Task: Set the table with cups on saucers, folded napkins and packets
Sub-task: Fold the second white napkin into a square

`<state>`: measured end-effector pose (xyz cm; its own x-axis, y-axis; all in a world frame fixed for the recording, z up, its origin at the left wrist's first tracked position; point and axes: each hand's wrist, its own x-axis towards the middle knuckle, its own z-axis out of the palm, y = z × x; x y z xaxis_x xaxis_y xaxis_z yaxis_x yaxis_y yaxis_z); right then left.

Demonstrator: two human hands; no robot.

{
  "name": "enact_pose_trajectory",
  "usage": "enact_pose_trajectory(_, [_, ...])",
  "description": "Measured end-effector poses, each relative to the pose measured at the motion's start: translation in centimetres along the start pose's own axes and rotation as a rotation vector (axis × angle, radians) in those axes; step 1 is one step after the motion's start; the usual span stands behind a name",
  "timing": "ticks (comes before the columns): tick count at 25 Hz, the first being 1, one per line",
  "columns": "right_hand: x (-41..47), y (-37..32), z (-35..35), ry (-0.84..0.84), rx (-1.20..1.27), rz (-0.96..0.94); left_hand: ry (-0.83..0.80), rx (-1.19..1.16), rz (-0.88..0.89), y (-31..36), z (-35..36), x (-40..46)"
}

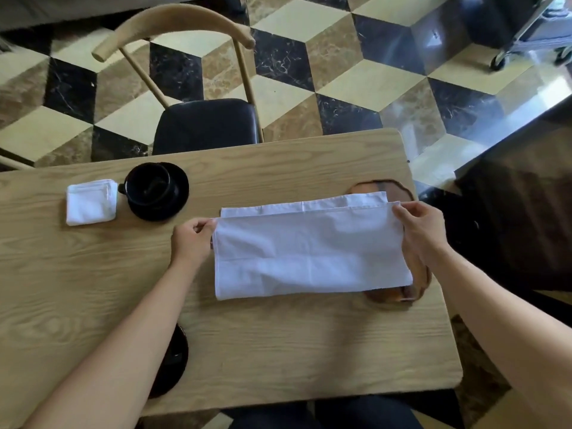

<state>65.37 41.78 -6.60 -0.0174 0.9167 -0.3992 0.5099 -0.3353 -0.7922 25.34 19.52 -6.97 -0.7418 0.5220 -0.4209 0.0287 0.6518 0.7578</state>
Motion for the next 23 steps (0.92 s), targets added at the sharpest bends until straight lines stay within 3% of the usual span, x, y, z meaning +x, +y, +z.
enact_pose_trajectory(7, [3.8, -0.6, 2.4, 0.094, -0.248, -0.039, 0.039, 0.161, 0.056, 0.4, 2.5, 5.1])
enact_pose_trajectory(18, [3.4, -1.1, 4.0, 0.202, -0.297, -0.029, 0.057, 0.271, 0.109, -0.3, 2.8, 5.8])
enact_pose_trajectory(23, [3.7, -1.2, 4.2, 0.189, -0.42, -0.168, 0.056, 0.247, 0.123, -0.5, 2.8, 6.6])
